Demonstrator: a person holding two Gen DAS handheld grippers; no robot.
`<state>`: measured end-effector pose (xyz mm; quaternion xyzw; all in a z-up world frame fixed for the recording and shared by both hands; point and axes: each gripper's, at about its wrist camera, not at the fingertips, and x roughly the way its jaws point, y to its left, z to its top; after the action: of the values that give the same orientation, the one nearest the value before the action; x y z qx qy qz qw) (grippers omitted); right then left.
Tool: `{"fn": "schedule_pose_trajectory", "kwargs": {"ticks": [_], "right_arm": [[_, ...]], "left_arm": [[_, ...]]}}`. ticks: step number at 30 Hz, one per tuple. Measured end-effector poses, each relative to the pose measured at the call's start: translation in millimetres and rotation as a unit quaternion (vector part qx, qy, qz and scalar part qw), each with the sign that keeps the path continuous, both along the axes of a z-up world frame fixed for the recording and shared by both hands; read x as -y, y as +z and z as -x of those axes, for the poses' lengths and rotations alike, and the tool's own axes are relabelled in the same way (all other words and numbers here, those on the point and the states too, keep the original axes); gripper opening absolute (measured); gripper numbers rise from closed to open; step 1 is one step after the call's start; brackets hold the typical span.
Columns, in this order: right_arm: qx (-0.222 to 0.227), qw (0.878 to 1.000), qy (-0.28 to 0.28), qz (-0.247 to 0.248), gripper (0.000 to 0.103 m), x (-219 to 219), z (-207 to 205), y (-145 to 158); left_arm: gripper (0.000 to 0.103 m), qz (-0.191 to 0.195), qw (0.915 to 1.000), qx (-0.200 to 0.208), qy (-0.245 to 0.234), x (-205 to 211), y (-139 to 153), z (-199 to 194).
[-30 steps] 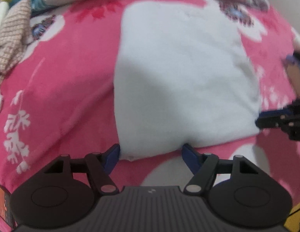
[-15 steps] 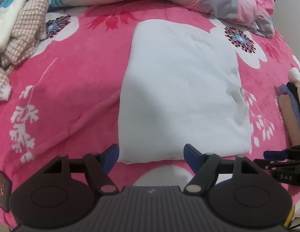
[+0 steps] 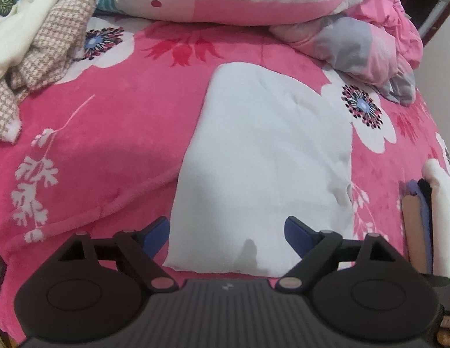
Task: Fold clothes
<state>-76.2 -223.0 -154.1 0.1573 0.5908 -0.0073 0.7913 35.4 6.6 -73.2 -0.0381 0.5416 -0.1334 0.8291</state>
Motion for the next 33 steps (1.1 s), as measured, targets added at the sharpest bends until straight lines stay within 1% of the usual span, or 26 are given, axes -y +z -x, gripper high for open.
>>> {"fn": "schedule_pose_trajectory", "kwargs": {"ticks": [5, 9, 13, 17, 19, 23, 27, 29, 31, 33], "right_arm": [[-0.001, 1.0, -0.014, 0.013, 0.087, -2.5, 6.8, 1.3], [0.002, 0.999, -0.012, 0.042, 0.087, -8.8, 7.2, 6.9], [0.011, 0.996, -0.02, 0.085, 0.087, -12.5, 9.8, 15.7], [0.036, 0.993, -0.017, 0.115, 0.087, -16.8, 11.6, 29.0], [0.063, 0.99, -0.011, 0.129, 0.087, -18.4, 13.1, 38.8], [0.103, 0.985, -0.006, 0.137, 0.087, -19.5, 9.3, 54.1], [0.137, 0.981, -0.006, 0.135, 0.088, -20.4, 6.9, 65.9], [0.148, 0.979, -0.002, 0.142, 0.088, -23.0, 4.8, 69.9], [0.155, 0.977, -0.001, 0.148, 0.088, -24.5, 1.2, 71.5], [0.149, 0.977, -0.007, 0.152, 0.088, -23.5, -4.1, 71.4]], "left_arm": [[0.09, 0.004, 0.9999, 0.01, 0.002, 3.3, 5.4, -0.4], [0.09, -0.001, 0.9999, 0.017, -0.002, 6.9, 7.4, 0.0], [0.091, -0.007, 0.9997, 0.022, 0.002, 7.5, 8.9, 0.2], [0.091, -0.005, 0.9996, 0.024, 0.013, 4.3, 9.6, -0.3], [0.091, -0.005, 0.9995, 0.028, 0.017, 3.5, 10.1, -0.8], [0.092, -0.012, 0.999, 0.036, 0.023, 3.9, 11.2, -3.7], [0.092, -0.038, 0.9984, 0.035, 0.025, 9.6, 9.0, -10.1], [0.092, -0.059, 0.9976, 0.029, 0.021, 12.9, 6.6, -14.5], [0.092, -0.084, 0.9961, 0.021, 0.018, 15.7, 3.4, -19.9], [0.092, -0.112, 0.9935, 0.01, 0.018, 18.1, -0.8, -26.3]]}}
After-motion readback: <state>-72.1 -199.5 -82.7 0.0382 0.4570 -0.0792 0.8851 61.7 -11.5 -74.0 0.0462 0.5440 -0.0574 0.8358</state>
